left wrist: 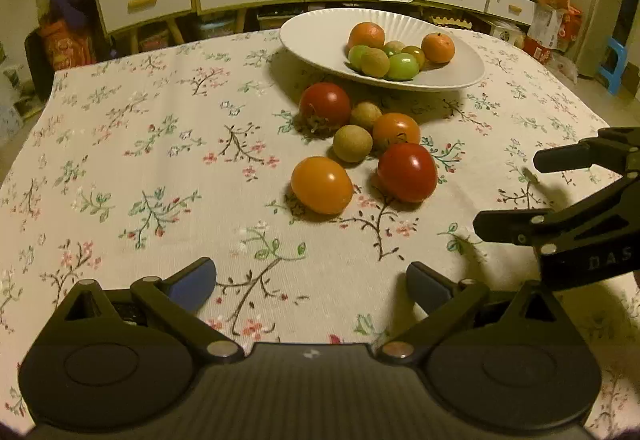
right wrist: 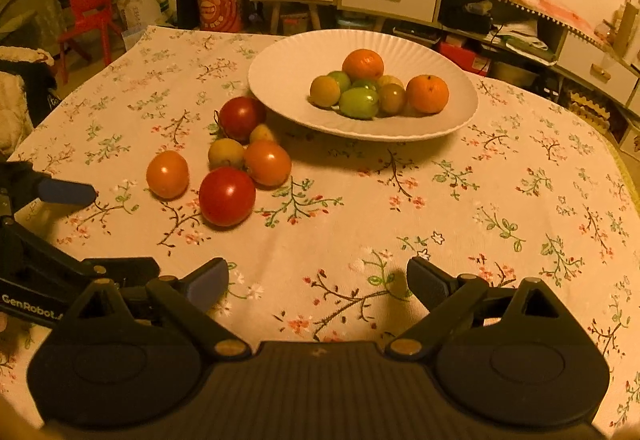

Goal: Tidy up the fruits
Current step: 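Lower the left gripper around an orange tomato while the right gripper approaches a red tomato, then close the left gripper on the orange tomato while the right gripper grasps the red tomato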

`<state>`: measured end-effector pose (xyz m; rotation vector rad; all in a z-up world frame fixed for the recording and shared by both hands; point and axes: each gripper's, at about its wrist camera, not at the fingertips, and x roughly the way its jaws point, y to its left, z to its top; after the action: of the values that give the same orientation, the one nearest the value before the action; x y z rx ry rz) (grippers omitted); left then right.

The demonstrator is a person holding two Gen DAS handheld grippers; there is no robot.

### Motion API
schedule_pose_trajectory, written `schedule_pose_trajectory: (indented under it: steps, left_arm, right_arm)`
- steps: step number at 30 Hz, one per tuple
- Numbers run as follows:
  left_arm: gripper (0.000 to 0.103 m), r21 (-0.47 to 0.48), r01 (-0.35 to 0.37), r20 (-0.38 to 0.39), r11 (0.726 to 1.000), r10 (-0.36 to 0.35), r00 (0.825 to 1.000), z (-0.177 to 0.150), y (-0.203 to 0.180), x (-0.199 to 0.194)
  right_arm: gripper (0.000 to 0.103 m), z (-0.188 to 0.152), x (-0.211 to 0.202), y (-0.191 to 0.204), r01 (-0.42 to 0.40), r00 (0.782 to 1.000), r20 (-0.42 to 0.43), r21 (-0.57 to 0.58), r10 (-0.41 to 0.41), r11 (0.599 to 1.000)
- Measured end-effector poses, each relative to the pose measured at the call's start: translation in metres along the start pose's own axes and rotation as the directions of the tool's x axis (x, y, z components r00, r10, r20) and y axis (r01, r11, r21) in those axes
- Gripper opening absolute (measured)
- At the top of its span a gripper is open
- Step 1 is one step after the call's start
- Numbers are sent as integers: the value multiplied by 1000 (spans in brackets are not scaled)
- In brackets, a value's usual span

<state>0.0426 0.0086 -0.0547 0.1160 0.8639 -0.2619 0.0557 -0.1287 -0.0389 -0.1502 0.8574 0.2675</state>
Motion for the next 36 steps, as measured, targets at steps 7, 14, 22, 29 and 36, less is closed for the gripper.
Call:
schedule_pose_trajectory:
  steps: [7, 14, 22, 29, 36]
  left_arm:
    - [97, -17, -12, 20, 1000, 13, 1000, 4, 3, 5]
    - [74, -22, 0, 65, 1000, 2, 998, 13, 0, 8]
    - [43, -58, 33, 83, 998, -28, 996, 22, -2, 10]
    - [27, -76, 53, 83, 996, -46, 995, 23, 4, 9]
    - [27, -104, 41, 78, 994, -33, 996, 21, 14, 3]
  right_arm:
    - [95, -1, 1, 1, -1, 1000, -8, -5, 1, 1000]
    - [97, -6, 5, 5, 10, 1000, -15, -17, -10, 1000]
    - [99, -4, 8, 12, -1, 1000, 6, -34, 1, 999]
    - [101, -3, 12, 23, -11, 999, 39, -58, 13, 998]
    - [91, 2, 13, 34, -24, 997, 78, -76, 30, 997]
